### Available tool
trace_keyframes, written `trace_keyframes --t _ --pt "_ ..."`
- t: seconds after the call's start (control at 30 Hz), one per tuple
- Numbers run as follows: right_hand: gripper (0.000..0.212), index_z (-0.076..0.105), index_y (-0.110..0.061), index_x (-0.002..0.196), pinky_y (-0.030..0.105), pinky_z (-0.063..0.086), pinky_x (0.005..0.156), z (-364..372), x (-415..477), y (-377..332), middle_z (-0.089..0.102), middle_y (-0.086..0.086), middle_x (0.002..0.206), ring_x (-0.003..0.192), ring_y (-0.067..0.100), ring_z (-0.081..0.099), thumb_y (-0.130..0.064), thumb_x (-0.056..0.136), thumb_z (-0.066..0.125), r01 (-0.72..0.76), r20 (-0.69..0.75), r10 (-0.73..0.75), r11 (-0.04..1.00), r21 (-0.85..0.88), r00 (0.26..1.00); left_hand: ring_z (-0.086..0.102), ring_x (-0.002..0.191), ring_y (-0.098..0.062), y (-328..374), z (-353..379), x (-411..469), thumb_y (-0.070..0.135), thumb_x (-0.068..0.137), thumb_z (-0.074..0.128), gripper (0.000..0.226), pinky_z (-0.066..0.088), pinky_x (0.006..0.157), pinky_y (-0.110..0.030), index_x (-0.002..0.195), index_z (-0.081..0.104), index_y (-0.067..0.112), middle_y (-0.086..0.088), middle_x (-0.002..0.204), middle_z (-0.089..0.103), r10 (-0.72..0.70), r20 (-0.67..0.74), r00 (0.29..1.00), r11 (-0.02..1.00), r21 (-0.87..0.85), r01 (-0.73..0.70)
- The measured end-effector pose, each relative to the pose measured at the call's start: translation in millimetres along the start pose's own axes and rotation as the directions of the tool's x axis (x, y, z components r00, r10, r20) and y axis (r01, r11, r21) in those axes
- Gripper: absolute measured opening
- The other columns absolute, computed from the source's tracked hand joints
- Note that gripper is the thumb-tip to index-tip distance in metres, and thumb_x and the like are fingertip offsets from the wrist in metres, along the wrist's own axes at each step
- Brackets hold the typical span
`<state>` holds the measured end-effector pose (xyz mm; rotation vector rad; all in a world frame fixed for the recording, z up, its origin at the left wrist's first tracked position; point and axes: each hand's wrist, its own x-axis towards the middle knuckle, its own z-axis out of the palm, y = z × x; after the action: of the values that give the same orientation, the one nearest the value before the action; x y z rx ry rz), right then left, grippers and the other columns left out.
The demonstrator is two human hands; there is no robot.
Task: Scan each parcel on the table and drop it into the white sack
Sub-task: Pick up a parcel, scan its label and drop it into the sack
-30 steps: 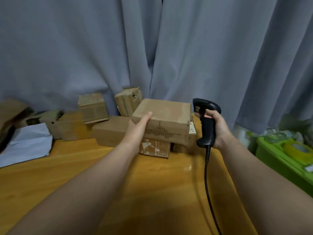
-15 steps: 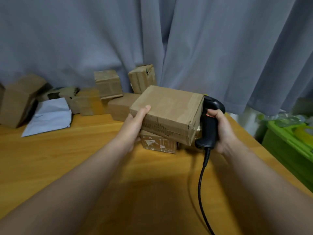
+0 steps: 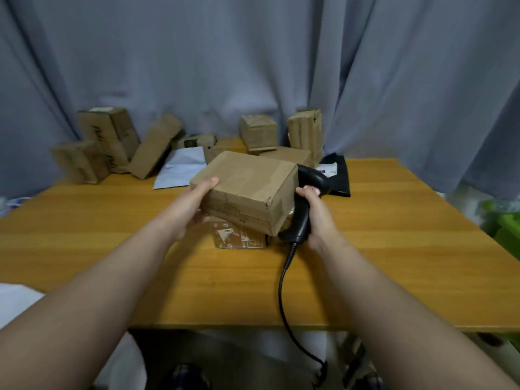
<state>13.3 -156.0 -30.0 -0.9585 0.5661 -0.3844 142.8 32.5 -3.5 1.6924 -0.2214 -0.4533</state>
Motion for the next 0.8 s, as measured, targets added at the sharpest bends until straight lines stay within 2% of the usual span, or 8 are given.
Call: trace_keyframes --t 0.13,0.23,0.37,0.43,0.5,0.6,0.7,0.8 --pt "0.038 0.069 -0.014 0.107 0.045 0.054 0.088 14.1 -3.3 -8.6 0.075 0.009 0.094 0.089 0.029 0.070 -0.036 0.077 0.075 0.049 -0.049 -0.054 0.993 -0.104 0.997 0.062 0.106 -0.020 -2.2 -17.9 -8.5 0.036 0.082 0.073 0.031 0.054 0.083 -0.032 0.106 0.055 0.028 -0.006 0.122 0.061 0.098 -0.032 0.995 0.977 -0.187 -0.102" --pt "0.023 0.073 -0.016 0.096 0.041 0.055 0.085 9.9 -16.9 -14.5 0.076 0.005 0.088 0.083 0.026 0.071 -0.033 0.080 0.073 0.096 -0.002 -0.096 0.994 -0.060 0.995 0.062 0.105 -0.013 -11.3 -33.9 -25.1 0.031 0.064 0.087 0.077 0.052 0.087 -0.033 0.128 0.045 0.032 0.001 0.128 0.055 0.279 0.056 0.959 0.952 -0.145 -0.268" --pt "0.018 0.075 -0.024 0.070 0.037 0.056 0.079 -6.1 -41.9 -11.6 0.076 0.005 0.089 0.076 0.023 0.071 -0.033 0.085 0.070 0.104 0.059 -0.104 0.995 0.000 0.993 0.034 0.130 -0.006 -31.3 -43.2 -56.4 0.025 0.069 0.085 0.108 0.037 0.105 -0.032 0.144 0.012 0.053 0.013 0.145 0.024 0.410 0.295 0.863 0.807 0.325 -0.494" --pt "0.010 0.075 -0.021 0.090 0.035 0.055 0.073 -11.2 -53.5 -2.8 0.076 0.007 0.095 0.081 0.024 0.073 -0.029 0.086 0.070 0.102 0.064 -0.099 0.993 -0.054 0.993 0.024 0.135 -0.007 -42.9 -43.4 -61.5 0.019 0.076 0.080 0.106 0.030 0.111 -0.032 0.147 0.008 0.049 0.009 0.149 0.019 0.461 0.305 0.833 0.653 0.520 -0.551" --pt "0.030 0.066 -0.013 0.114 0.036 0.057 0.071 -15.1 -64.5 11.5 0.076 0.008 0.095 0.084 0.024 0.074 -0.021 0.085 0.071 0.117 0.038 -0.113 0.985 -0.129 0.993 0.029 0.137 -0.017 -53.5 -44.9 -66.8 0.009 0.083 0.072 0.093 0.030 0.113 -0.035 0.150 0.015 0.040 -0.002 0.150 0.023 0.436 0.255 0.863 0.606 0.626 -0.491" --pt "0.040 0.061 -0.013 0.121 0.044 0.058 0.082 -17.8 -80.6 30.3 0.075 0.008 0.098 0.089 0.025 0.073 -0.016 0.083 0.074 0.191 0.032 -0.189 0.947 -0.257 0.981 0.050 0.121 -0.025 -57.6 -47.0 -86.5 0.001 0.096 0.046 0.061 0.044 0.104 -0.043 0.147 0.033 0.030 -0.008 0.140 0.043 0.282 0.162 0.946 0.778 0.539 -0.324" --pt "0.039 0.061 -0.012 0.118 0.050 0.056 0.088 -14.1 -96.1 42.3 0.072 0.010 0.101 0.095 0.029 0.070 -0.015 0.082 0.075 0.228 0.037 -0.228 0.919 -0.322 0.973 0.057 0.105 -0.025 -50.4 -45.5 -118.1 0.031 0.104 0.035 0.031 0.048 0.094 -0.049 0.131 0.049 0.034 0.000 0.124 0.056 0.107 0.120 0.987 0.971 0.199 -0.130" --pt "0.022 0.063 -0.017 0.101 0.052 0.054 0.089 -7.2 -107.4 51.3 0.070 0.013 0.102 0.098 0.032 0.068 -0.012 0.083 0.074 0.282 0.057 -0.283 0.876 -0.392 0.957 0.051 0.110 -0.011 -53.1 -41.9 -131.8 0.058 0.091 0.048 0.056 0.045 0.094 -0.037 0.141 0.035 0.036 0.017 0.121 0.048 0.096 0.209 0.973 0.969 0.206 -0.139"
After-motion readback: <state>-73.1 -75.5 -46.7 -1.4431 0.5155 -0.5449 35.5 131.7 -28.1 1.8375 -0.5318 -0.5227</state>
